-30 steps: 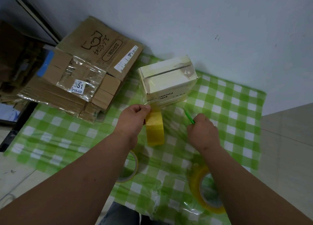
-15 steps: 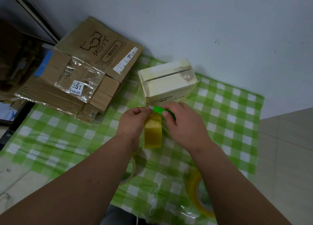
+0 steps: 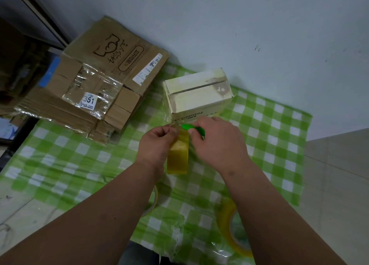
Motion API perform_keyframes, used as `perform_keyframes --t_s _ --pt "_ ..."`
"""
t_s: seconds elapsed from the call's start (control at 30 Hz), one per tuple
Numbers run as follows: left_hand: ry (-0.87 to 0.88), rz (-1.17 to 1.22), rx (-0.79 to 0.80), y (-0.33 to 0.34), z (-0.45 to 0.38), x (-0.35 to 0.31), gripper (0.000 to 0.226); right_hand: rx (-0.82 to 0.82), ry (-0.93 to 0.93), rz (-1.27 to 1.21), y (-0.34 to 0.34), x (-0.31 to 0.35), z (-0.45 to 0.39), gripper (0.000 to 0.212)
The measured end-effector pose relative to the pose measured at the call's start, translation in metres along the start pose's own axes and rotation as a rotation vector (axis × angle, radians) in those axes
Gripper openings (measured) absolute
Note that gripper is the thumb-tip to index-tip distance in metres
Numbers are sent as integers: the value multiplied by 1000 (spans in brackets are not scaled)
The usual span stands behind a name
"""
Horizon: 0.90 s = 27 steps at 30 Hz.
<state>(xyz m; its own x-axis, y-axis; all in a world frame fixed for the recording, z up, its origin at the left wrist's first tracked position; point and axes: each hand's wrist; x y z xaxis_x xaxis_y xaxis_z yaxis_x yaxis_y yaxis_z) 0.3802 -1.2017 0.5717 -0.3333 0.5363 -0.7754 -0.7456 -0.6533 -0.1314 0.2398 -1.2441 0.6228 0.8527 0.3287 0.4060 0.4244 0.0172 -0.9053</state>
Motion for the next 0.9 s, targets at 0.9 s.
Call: perform_keyframes --t_s 0.9 --pt "15 -49 64 1 -9 -7 7 65 225 42 24 -46 7 25"
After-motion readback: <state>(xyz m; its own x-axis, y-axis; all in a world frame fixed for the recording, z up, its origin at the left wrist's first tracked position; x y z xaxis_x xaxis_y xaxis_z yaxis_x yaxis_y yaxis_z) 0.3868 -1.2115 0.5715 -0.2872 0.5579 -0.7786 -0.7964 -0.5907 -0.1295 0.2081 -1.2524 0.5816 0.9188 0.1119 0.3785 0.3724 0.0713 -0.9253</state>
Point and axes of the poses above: each hand's wrist, its own z-axis away from the middle knuckle, its own y-axis out of the palm, x = y × z, and after that the axes turned 12 degrees about -x, right-handed
